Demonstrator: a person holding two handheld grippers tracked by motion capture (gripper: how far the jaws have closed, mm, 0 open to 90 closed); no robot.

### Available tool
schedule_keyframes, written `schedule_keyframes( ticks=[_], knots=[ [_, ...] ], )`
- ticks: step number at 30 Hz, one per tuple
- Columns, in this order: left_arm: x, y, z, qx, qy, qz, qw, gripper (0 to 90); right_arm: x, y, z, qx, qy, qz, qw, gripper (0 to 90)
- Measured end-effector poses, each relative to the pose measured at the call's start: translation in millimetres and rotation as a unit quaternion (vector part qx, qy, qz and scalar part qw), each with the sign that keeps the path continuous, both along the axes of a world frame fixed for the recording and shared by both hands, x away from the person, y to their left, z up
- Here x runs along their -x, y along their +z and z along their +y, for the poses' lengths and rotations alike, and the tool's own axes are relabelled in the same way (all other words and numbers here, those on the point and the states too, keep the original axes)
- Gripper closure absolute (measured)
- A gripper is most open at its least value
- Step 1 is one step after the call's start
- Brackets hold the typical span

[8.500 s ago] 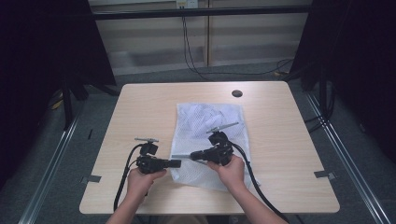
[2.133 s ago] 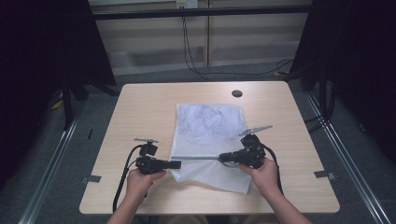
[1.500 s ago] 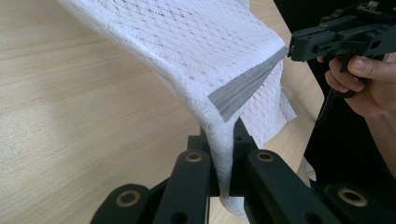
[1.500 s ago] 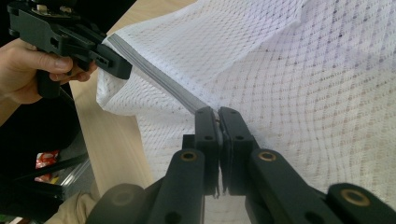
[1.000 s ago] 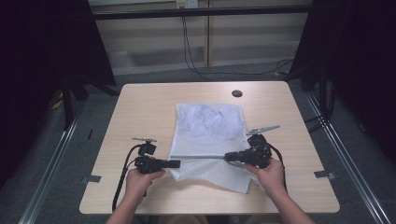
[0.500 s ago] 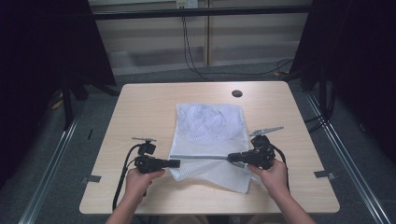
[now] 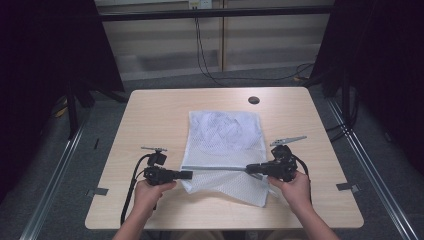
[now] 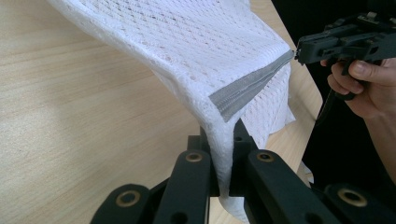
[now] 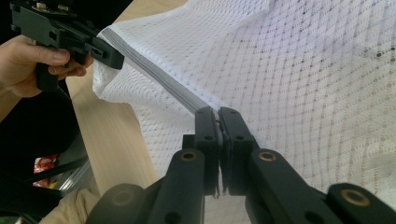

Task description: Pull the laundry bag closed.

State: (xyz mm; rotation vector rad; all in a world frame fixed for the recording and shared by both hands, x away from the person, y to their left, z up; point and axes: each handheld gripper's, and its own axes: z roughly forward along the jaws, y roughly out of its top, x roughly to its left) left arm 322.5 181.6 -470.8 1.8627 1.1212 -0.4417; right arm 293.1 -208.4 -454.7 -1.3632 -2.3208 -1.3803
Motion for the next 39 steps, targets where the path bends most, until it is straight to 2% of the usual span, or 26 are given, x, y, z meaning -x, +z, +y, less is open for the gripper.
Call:
schedule_keyframes(
  ticks=[5, 12, 19, 21, 23, 25, 32, 34, 39],
  knots=[
    [-1.3, 0.0, 0.8, -0.001, -0.003, -0.005, 1.0000, 89.6, 1.1, 0.2, -2.2, -0.001, -0.001, -0.002, 1.0000, 87.0],
    [-1.3, 0.9, -0.8, 0.005, -0.004, 0.002, 1.0000, 89.6, 1.7, 0.6, -4.6, -0.001, -0.004, -0.003, 1.0000, 87.0],
    [-1.4, 2.2, -1.0, 0.001, -0.007, -0.002, 1.0000, 89.6, 2.2, 1.2, -5.5, 0.001, -0.004, -0.005, 1.0000, 87.0],
    [-1.2, 2.6, -0.6, 0.007, 0.000, 0.003, 1.0000, 89.6, 2.3, 1.5, -6.3, 0.006, -0.005, -0.005, 1.0000, 87.0],
    [-1.6, 3.0, 0.1, 0.006, -0.004, -0.001, 1.0000, 89.6, 2.2, 1.5, -8.5, -0.001, -0.007, -0.003, 1.0000, 87.1],
    [-0.6, 3.4, -1.6, 0.010, -0.003, 0.005, 0.9999, 89.6, 2.5, 2.0, -8.8, 0.002, -0.007, -0.005, 1.0000, 87.1],
    [-2.2, 3.5, 0.6, 0.006, -0.003, 0.000, 1.0000, 89.6, 2.5, 1.8, -9.2, 0.000, -0.005, -0.004, 1.0000, 87.1],
    [-3.1, 3.6, 3.1, 0.008, 0.003, -0.002, 1.0000, 89.7, 2.5, 2.0, -10.7, 0.007, -0.008, -0.006, 0.9999, 87.1],
    [-3.4, 4.4, 5.3, 0.012, 0.005, 0.001, 0.9999, 89.6, 3.0, 4.0, -18.8, 0.000, -0.019, -0.006, 0.9998, 87.0]
  ],
)
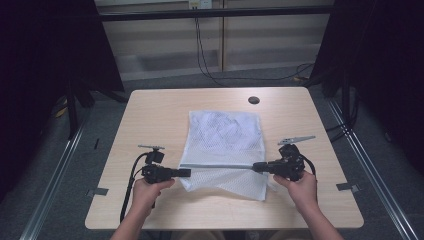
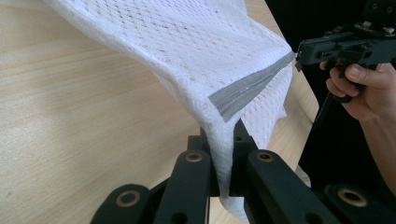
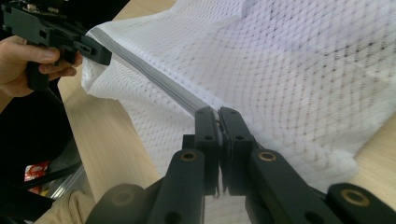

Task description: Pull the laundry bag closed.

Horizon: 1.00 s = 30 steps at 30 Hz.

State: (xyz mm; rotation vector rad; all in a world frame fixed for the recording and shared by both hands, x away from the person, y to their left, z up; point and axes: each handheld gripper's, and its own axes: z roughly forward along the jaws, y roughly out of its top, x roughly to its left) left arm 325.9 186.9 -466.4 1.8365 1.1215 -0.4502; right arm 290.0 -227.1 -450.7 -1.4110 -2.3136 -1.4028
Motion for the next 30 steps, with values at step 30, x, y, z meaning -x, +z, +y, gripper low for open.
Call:
schedule_keyframes(
  ticks=[30],
  knots=[
    [-2.3, 1.4, 6.7, 0.004, 0.008, 0.001, 1.0000, 89.6, 0.3, -0.6, -8.7, 0.000, -0.007, 0.003, 1.0000, 87.1]
  ],
)
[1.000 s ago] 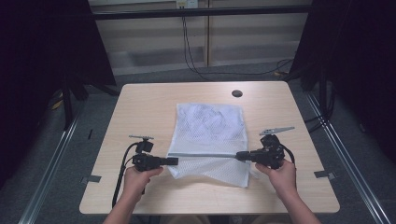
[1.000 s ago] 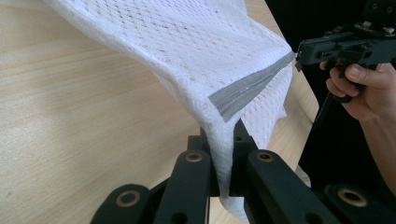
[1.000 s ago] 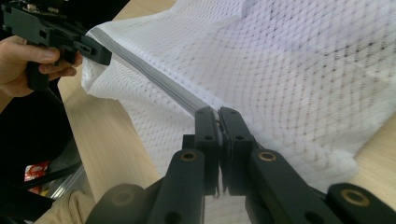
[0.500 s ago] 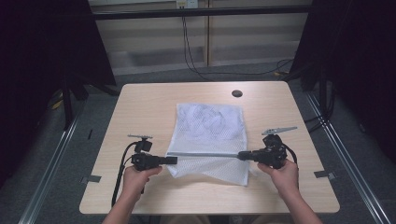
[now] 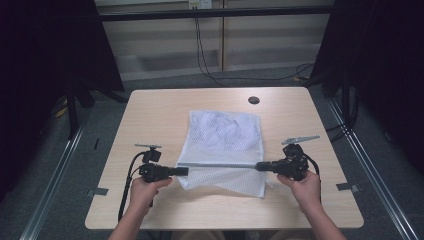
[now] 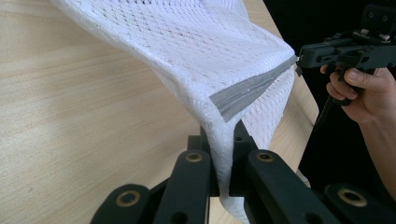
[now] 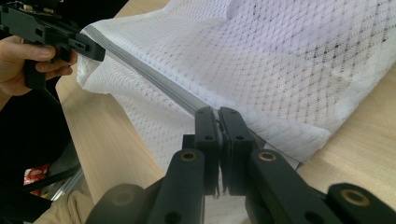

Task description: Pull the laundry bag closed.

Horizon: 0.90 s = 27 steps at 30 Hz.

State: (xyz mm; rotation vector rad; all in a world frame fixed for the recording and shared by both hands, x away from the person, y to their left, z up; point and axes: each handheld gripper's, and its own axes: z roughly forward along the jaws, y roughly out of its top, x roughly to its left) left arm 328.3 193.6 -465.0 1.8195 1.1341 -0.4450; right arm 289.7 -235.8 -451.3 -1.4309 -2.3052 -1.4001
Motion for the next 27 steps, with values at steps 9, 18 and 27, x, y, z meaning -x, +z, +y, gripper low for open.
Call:
schedule_keyframes(
  ticks=[9, 18, 27],
  knots=[
    [-0.8, -0.9, 3.1, -0.002, 0.008, -0.002, 1.0000, 89.7, -0.1, 0.6, -3.2, -0.002, -0.005, -0.003, 1.0000, 87.1],
    [-1.5, -0.4, 5.6, -0.006, 0.011, -0.006, 0.9999, 89.7, 0.3, 1.2, -4.6, 0.008, -0.011, -0.004, 0.9999, 87.1],
    [-1.7, -0.8, 7.0, -0.008, 0.006, -0.007, 0.9999, 89.6, 0.3, 1.7, -11.7, -0.002, -0.018, -0.003, 0.9998, 87.1]
  ],
)
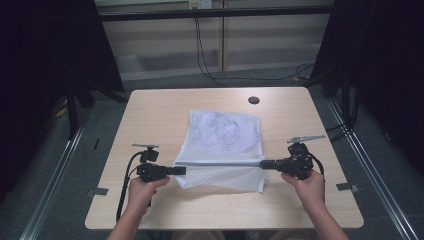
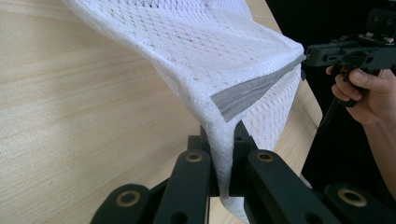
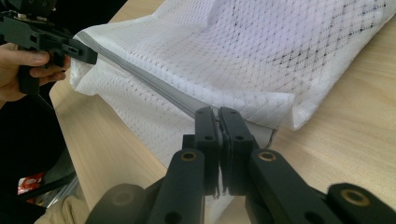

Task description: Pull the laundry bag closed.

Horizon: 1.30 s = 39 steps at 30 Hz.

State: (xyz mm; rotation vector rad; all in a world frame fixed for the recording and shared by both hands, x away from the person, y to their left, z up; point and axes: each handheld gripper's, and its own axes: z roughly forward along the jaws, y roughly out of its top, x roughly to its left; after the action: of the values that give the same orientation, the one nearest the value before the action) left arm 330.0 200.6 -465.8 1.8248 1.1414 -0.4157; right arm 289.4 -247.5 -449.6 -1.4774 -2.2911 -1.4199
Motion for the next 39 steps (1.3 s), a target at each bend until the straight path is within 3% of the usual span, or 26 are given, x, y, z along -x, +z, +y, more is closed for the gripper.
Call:
schedule_keyframes(
  ticks=[14, 20, 24, 25, 28, 32, 34, 35, 37, 39],
  knots=[
    [0.5, 0.0, 0.1, 0.002, 0.003, 0.002, 1.0000, 89.7, 0.0, -1.2, -5.6, 0.001, -0.013, -0.002, 0.9999, 87.1],
    [1.4, 0.0, -1.2, 0.001, -0.001, -0.002, 1.0000, 89.5, 0.4, -1.1, -5.3, 0.007, -0.011, -0.001, 0.9999, 87.0],
    [3.0, 1.5, -1.8, -0.002, -0.011, -0.018, 0.9998, 86.5, 1.5, -0.3, -4.1, 0.011, -0.008, -0.003, 0.9999, 86.9],
    [3.8, 2.3, -3.0, 0.002, -0.013, -0.016, 0.9998, 83.6, 1.7, -0.2, -4.0, 0.013, -0.008, -0.002, 0.9999, 86.9],
    [4.8, 3.9, -2.4, -0.016, -0.016, -0.031, 0.9992, 67.4, 2.1, 0.9, -4.8, 0.027, -0.014, -0.005, 0.9995, 86.7],
    [7.6, 6.7, -0.1, -0.038, -0.008, -0.062, 0.9973, 48.8, 3.0, 0.7, -6.2, 0.031, -0.019, -0.008, 0.9993, 85.2],
    [9.1, 6.1, -0.1, -0.049, 0.002, -0.097, 0.9941, 36.1, 3.2, 1.1, -5.0, 0.035, -0.028, -0.017, 0.9988, 72.5],
    [9.8, 6.0, 0.3, -0.059, 0.002, -0.120, 0.9910, 27.9, 3.1, 1.1, -4.2, 0.036, -0.033, -0.017, 0.9987, 70.8],
    [11.5, 6.9, -0.6, -0.069, -0.003, -0.143, 0.9874, 25.5, 2.9, 0.2, -2.6, 0.040, -0.030, -0.019, 0.9986, 65.5],
    [12.2, 7.6, -1.8, -0.080, 0.001, -0.159, 0.9840, 20.0, 2.8, 0.2, -0.9, 0.044, -0.032, -0.025, 0.9982, 54.6]
  ],
)
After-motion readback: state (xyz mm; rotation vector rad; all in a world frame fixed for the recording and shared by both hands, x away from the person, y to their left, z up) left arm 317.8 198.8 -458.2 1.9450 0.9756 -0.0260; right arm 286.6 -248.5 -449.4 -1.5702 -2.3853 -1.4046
